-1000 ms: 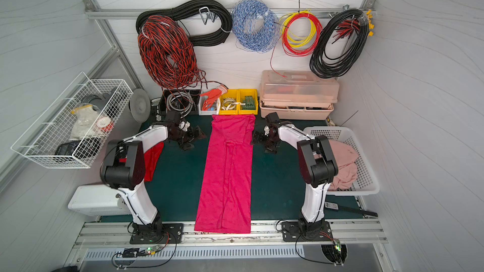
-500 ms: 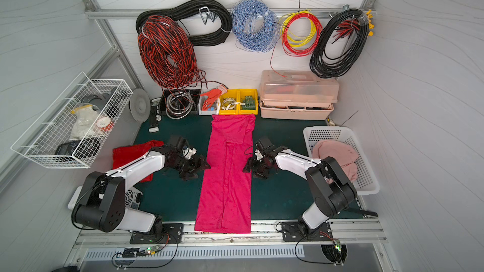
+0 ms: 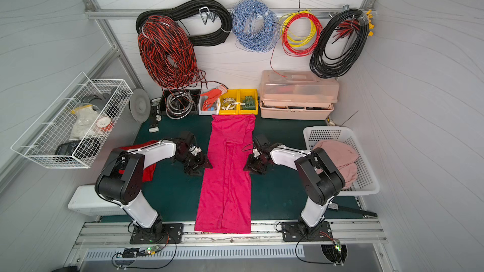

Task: Fold and stack t-shirts
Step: Adjust the T-shirt at the center of the board.

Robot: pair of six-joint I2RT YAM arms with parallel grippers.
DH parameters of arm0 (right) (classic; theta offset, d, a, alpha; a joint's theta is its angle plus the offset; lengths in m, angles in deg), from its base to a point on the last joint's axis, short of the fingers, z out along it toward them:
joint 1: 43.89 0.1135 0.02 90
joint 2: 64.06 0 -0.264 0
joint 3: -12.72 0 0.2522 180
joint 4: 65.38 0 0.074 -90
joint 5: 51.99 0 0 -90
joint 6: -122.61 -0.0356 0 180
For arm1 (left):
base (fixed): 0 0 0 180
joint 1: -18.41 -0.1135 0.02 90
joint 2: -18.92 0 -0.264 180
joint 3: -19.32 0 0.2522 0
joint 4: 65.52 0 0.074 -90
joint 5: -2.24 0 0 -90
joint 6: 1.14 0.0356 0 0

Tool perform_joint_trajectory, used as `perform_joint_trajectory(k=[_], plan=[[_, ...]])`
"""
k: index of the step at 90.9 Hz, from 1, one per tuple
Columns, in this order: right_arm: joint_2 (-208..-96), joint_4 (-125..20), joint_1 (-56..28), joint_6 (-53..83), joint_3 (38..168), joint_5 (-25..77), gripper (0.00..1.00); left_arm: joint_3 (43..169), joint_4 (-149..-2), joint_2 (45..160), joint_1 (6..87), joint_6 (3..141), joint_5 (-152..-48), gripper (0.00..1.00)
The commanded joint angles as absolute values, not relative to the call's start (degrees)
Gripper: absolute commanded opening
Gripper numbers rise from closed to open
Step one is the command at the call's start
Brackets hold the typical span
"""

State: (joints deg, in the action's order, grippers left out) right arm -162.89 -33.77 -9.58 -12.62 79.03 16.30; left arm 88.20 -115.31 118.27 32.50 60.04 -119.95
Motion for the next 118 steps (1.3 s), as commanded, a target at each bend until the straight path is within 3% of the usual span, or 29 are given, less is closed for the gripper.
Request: perform_joint_trajectory(k=[1, 6, 11, 15, 32, 43, 95, 99, 102, 105, 109, 118], plan=[[-165.1, -33.6, -10.6, -11.8, 79.6, 17.9, 0.26, 88.9, -109.8, 123.7, 33.0, 61.6, -118.6, 0.57], [-165.9, -33.1, -11.5, -11.3, 80.5, 17.7, 0.24, 89.8, -109.0, 125.3, 33.0, 61.4, -119.2, 0.42], [-166.8, -32.5, -12.5, -10.8, 81.4, 17.5, 0.22, 91.1, -108.7, 126.6, 33.0, 61.4, -119.4, 0.13], [-167.3, -32.2, -13.3, -10.4, 82.1, 17.2, 0.22, 92.4, -108.7, 127.7, 33.0, 61.4, -119.4, 0.0], [-168.8, -30.3, -15.4, -8.6, 85.5, 17.7, 0.19, 98.2, -110.4, 131.3, 33.0, 61.9, -119.2, 0.0], [-170.9, -30.5, -17.2, -7.4, 87.9, 15.9, 0.0, 101.9, -112.1, 133.2, 33.0, 61.8, -118.2, 0.0], [-179.3, -25.1, -21.5, -3.0, 100.7, 14.0, 0.0, 108.1, -117.2, 137.4, 32.9, 62.1, -115.3, 0.0], [-179.5, -24.2, -21.7, -2.5, 101.8, 13.4, 0.0, 108.2, -118.0, 136.7, 32.9, 62.2, -114.3, 0.17], [-179.4, -23.6, -21.7, -2.4, 102.1, 13.0, 0.16, 108.3, -119.0, 135.9, 32.9, 62.4, -113.1, 0.4], [-178.9, -23.2, -21.6, -2.6, 101.9, 12.8, 0.36, 107.8, -119.8, 134.7, 32.9, 62.6, -111.9, 0.52], [-177.4, -23.1, -21.5, -2.9, 100.9, 12.9, 0.49, 106.5, -120.4, 132.5, 32.8, 62.8, -110.3, 0.58], [-171.5, -24.2, -21.4, -4.4, 95.0, 14.1, 0.58, 101.7, -121.4, 125.5, 32.3, 63.2, -107.8, 0.66]])
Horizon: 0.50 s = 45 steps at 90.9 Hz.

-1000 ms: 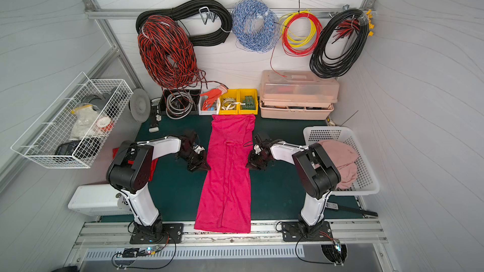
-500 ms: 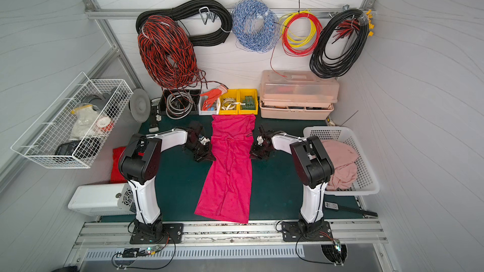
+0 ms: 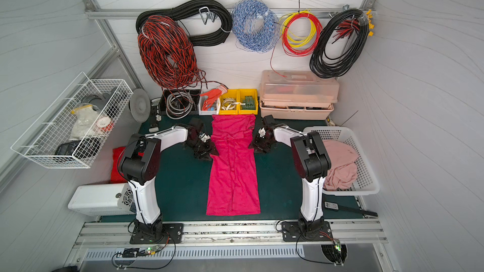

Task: Fold and stack t-shirts
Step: Adjust the T-shirt at the center of the board.

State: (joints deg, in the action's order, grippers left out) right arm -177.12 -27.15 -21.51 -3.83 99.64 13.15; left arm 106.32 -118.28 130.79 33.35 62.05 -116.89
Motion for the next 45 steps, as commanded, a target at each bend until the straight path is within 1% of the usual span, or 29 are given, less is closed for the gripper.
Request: perform_joint_trajectory(k=[1, 4, 9, 17, 23, 31, 45], plan=[[-170.8, -24.3, -21.4, -4.6, 94.3, 14.1, 0.58, 100.9, -121.4, 124.6, 32.2, 63.2, -107.6, 0.67], [-168.5, -24.7, -21.3, -5.1, 91.8, 13.8, 0.61, 98.7, -121.6, 121.6, 31.9, 63.1, -107.4, 0.68], [-164.5, -24.6, -21.1, -5.9, 87.6, 13.8, 0.62, 94.2, -121.5, 116.5, 31.8, 62.9, -108.0, 0.69], [-158.1, -23.9, -20.2, -7.5, 80.5, 13.0, 0.62, 87.0, -120.2, 109.3, 32.2, 61.4, -114.0, 0.7], [-152.5, -24.0, -18.8, -10.1, 74.8, 11.8, 0.62, 81.6, -121.3, 105.0, 34.3, 59.9, -117.0, 0.69], [-144.4, -23.8, -16.0, -14.1, 68.8, 11.2, 0.62, 76.3, -122.1, 99.2, 40.6, 55.8, -118.1, 0.68], [-134.2, -22.5, -10.3, -21.5, 60.7, 13.0, 0.6, 67.4, -115.5, 90.6, 52.6, 42.5, -118.2, 0.67]])
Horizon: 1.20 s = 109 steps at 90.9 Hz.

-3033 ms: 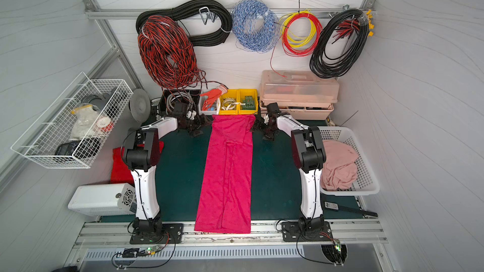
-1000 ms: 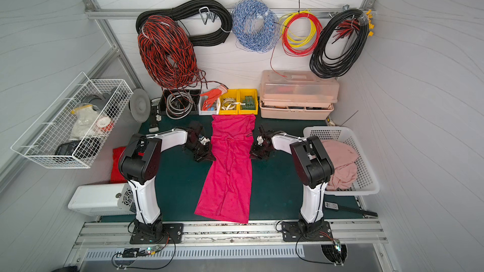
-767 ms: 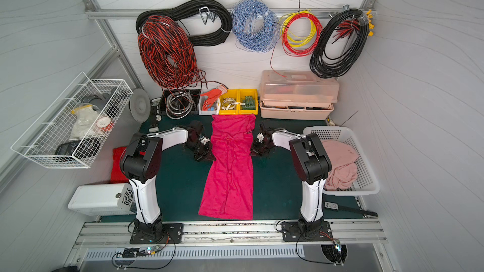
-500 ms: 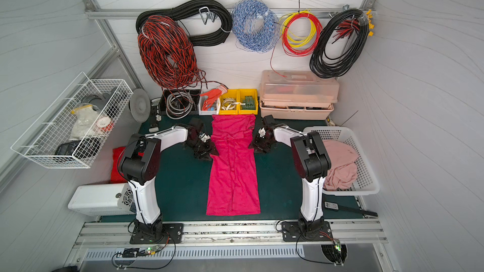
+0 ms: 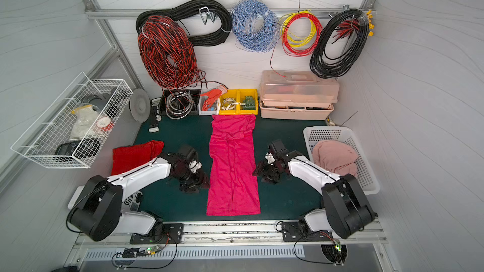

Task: Fold and stack t-shirts
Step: Adjust the T-shirt at the center of the board, then fold the T-shirt.

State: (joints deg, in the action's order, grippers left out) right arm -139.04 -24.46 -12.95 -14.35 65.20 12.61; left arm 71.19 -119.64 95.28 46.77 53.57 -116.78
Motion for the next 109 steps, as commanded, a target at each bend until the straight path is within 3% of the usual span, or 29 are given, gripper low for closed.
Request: perform_joint_trajectory(k=[1, 29, 43, 69, 80, 109], plan=[[-133.7, -22.6, -10.0, -21.9, 60.1, 12.9, 0.6, 66.8, -115.1, 90.2, 53.4, 41.7, -118.0, 0.67], [-114.6, -18.7, -0.6, -34.8, 48.5, 17.2, 0.59, 57.4, -109.8, 83.0, 71.2, 23.5, -110.6, 0.69], [-108.4, -19.5, 0.4, -38.3, 45.0, 17.7, 0.59, 54.3, -106.8, 80.9, 75.7, 15.8, -104.8, 0.69], [-108.8, -23.0, 5.2, -42.8, 43.4, 20.2, 0.6, 52.5, -117.9, 66.7, 81.2, 4.5, -89.4, 0.69], [-108.5, -29.3, 6.6, -46.9, 40.1, 20.8, 0.6, 48.8, -117.0, 61.3, 81.7, 1.0, -87.4, 0.67], [-111.9, -35.0, 7.2, -48.6, 39.2, 21.7, 0.65, 48.0, -113.1, 64.6, 81.8, -0.8, -85.9, 0.6]])
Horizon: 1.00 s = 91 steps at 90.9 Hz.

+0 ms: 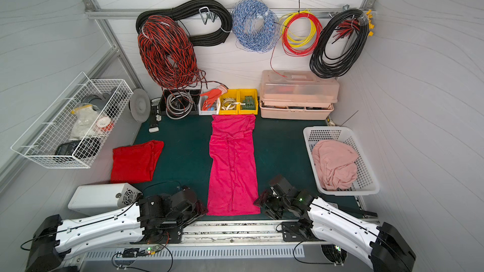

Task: Fold and stack t-shirts
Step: Fold the T-shirt.

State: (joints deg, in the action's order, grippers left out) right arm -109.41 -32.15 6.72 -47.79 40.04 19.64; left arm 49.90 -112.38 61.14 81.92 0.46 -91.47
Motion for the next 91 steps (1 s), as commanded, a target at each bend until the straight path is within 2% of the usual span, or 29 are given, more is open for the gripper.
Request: perform_joint_trajectory(k=[1, 26, 38, 59, 72, 91], plan=[[-112.1, -34.8, 7.2, -48.5, 39.3, 21.7, 0.65, 48.1, -113.0, 65.0, 81.8, -1.1, -85.8, 0.6], [-110.3, -33.5, 7.2, -49.2, 39.3, 22.2, 0.67, 48.1, -108.8, 70.8, 83.1, -5.2, -85.7, 0.56], [-110.3, -33.2, 7.3, -49.0, 39.3, 22.1, 0.67, 47.8, -108.2, 70.3, 84.6, -7.9, -82.3, 0.57], [-110.5, -33.3, 7.3, -49.0, 39.2, 22.1, 0.67, 43.8, -96.7, 69.4, 86.6, -9.8, -79.6, 0.6], [-110.9, -33.4, 7.3, -49.0, 39.4, 22.2, 0.68, 43.9, -98.4, 67.3, 86.7, -10.2, -81.8, 0.6], [-112.6, -34.5, 7.3, -48.4, 39.7, 21.9, 0.69, 45.0, -102.0, 64.8, 86.7, -10.1, -82.9, 0.56]])
